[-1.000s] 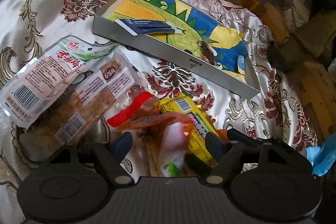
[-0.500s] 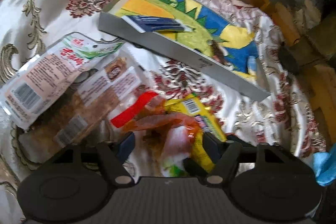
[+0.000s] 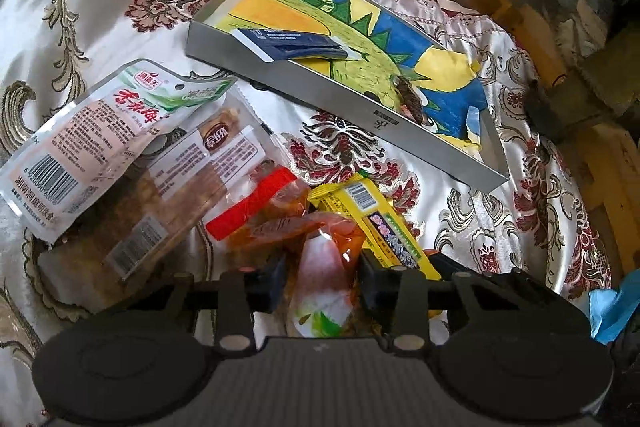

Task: Organize snacks
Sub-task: 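Close the left gripper on the red-wrapped snack while the right gripper grasps the yellow biscuit pack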

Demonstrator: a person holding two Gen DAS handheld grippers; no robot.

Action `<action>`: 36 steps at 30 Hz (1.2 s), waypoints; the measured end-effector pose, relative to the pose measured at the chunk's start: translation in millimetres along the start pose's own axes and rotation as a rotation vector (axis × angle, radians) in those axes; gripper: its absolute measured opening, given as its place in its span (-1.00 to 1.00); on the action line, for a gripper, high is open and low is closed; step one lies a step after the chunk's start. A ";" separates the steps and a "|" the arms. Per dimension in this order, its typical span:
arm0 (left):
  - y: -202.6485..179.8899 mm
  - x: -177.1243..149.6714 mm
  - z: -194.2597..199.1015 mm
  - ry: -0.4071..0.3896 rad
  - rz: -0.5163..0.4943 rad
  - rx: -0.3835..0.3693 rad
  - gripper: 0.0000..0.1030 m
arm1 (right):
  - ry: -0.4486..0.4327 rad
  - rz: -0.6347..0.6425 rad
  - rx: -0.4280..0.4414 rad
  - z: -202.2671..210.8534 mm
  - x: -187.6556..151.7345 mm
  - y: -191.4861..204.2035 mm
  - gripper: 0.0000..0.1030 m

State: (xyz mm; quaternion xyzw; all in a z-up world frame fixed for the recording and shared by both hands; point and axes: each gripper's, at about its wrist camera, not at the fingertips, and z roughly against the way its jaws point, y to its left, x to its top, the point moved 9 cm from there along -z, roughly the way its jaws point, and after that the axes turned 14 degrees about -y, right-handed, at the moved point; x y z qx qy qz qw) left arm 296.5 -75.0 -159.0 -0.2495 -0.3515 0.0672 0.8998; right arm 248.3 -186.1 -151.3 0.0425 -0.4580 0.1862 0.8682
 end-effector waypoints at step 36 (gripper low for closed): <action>-22.3 -4.5 26.1 -0.070 -0.099 -0.037 -0.30 | -0.111 0.522 -0.150 20.8 9.4 33.5 0.09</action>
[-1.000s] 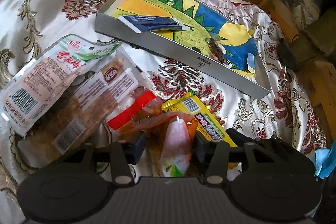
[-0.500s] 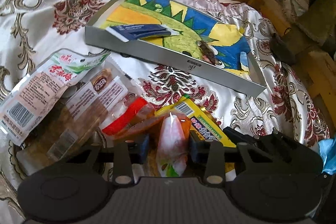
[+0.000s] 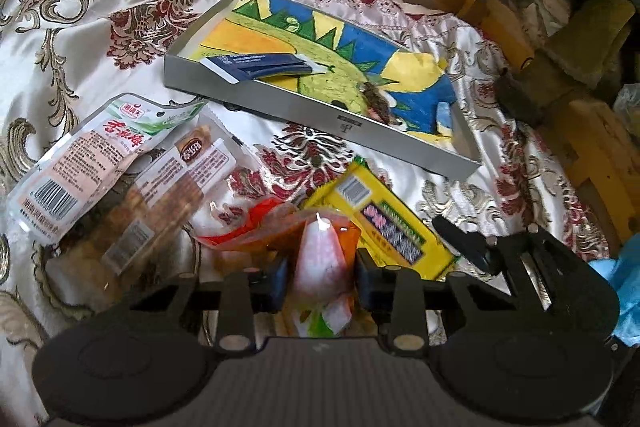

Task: Organize snacks
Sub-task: 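Close the left gripper on the red-wrapped snack while the right gripper grasps the yellow biscuit pack, then carry both snacks over the dinosaur tray and open both grippers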

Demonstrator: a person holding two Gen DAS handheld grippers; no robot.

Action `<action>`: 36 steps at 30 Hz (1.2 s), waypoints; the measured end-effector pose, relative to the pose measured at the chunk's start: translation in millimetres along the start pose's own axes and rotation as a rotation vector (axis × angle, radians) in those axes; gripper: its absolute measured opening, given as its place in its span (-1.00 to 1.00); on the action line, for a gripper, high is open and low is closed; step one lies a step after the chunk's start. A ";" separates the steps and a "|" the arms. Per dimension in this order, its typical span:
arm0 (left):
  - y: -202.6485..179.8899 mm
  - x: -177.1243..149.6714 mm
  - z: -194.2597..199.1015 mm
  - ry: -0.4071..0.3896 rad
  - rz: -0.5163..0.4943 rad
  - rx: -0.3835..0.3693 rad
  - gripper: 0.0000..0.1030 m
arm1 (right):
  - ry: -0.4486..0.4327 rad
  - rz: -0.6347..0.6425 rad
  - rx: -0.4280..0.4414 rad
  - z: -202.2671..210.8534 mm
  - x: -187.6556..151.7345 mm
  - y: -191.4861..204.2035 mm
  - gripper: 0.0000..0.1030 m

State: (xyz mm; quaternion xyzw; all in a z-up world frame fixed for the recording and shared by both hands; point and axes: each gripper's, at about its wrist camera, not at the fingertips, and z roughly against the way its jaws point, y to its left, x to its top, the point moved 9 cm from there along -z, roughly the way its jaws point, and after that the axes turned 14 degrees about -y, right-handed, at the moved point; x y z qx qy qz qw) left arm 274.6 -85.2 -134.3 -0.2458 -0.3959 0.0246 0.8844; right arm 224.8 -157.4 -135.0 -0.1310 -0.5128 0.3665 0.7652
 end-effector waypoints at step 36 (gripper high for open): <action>-3.2 114.2 -127.8 -0.241 0.028 -0.149 -0.29 | -0.086 -0.569 -0.336 -94.2 -3.1 -144.2 0.10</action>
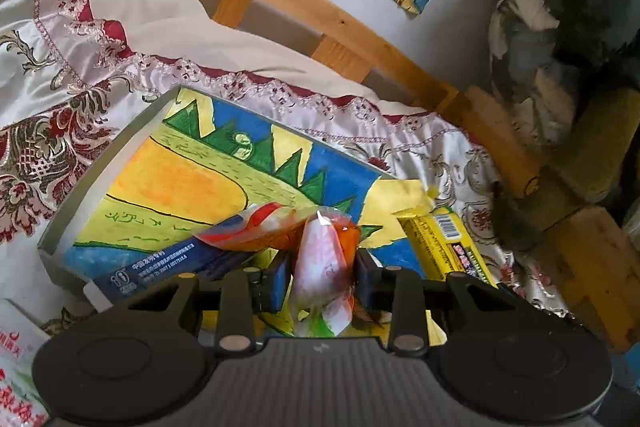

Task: Organize snacks
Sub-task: 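Carry both snacks over the dinosaur tray and open both grippers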

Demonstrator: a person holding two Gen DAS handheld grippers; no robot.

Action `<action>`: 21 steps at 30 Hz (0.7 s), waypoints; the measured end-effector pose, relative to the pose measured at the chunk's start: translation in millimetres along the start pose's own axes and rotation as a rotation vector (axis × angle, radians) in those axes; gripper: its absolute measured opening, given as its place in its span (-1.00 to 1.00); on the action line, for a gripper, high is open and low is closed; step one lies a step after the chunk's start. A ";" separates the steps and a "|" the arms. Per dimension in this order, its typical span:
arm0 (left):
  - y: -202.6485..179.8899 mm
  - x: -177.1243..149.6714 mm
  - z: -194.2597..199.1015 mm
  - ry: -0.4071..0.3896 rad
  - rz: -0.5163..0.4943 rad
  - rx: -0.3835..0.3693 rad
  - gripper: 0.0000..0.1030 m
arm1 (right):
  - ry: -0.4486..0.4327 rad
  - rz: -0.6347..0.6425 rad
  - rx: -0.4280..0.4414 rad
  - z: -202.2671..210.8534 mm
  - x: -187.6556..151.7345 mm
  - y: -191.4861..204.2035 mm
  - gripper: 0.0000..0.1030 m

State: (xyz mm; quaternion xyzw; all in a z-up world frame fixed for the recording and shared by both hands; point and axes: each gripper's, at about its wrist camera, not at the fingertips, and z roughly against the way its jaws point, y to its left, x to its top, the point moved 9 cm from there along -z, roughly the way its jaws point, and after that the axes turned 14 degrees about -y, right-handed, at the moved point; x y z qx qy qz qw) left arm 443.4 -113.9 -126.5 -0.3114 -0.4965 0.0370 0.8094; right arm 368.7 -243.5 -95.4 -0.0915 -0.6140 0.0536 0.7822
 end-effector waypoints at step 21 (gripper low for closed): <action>-6.4 -17.5 -10.3 0.071 -0.075 0.047 -0.07 | 0.138 -0.054 0.009 -24.3 -39.6 0.7 0.14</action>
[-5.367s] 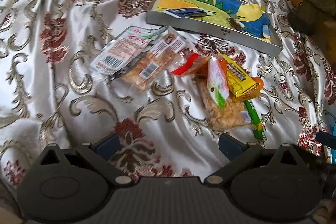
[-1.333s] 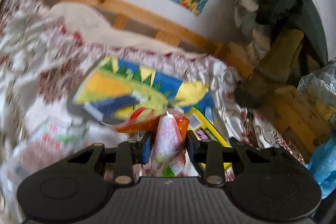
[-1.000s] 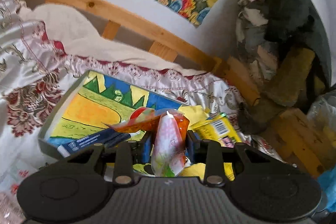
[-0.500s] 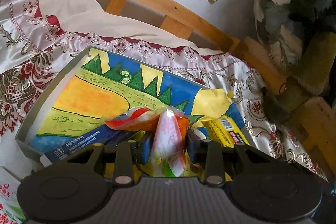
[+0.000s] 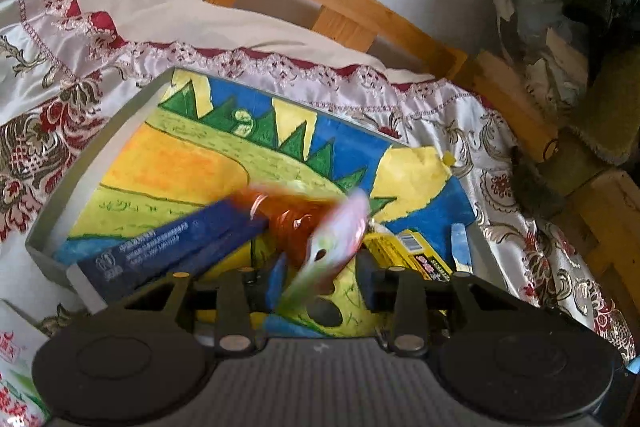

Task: Organize snacks
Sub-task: 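Carry both snacks over the dinosaur tray and open both grippers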

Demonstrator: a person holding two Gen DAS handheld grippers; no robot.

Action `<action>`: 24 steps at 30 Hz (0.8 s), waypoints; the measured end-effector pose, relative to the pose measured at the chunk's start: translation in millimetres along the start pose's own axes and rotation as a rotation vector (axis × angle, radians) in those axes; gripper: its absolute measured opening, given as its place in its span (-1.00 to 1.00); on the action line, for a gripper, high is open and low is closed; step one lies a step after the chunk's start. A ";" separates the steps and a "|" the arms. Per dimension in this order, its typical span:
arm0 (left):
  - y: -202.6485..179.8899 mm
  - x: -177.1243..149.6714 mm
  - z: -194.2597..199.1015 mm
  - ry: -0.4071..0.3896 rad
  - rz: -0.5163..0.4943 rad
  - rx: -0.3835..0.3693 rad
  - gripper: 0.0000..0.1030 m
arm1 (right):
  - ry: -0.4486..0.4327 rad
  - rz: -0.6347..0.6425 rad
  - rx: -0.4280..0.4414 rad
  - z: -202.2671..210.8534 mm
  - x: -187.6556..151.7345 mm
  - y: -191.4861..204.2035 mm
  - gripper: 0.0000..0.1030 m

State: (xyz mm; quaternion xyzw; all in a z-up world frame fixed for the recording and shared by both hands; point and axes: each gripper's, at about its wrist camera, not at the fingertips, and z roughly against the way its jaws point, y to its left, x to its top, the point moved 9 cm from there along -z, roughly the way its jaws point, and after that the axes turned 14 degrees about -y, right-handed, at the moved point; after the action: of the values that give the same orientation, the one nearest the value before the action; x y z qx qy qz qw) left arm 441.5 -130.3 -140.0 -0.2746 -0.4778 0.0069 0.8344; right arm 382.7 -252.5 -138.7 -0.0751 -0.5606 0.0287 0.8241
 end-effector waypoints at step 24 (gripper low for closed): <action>-68.0 83.3 166.2 -0.416 -0.196 0.066 0.99 | -0.313 -0.157 -0.037 139.6 92.7 -48.2 0.87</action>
State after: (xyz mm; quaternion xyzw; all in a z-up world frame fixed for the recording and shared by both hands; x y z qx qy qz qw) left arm 336.6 -90.1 23.0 -0.1919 -0.6633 -0.0021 0.7233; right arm 285.6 -275.1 4.3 -0.0410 -0.6866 -0.0348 0.7250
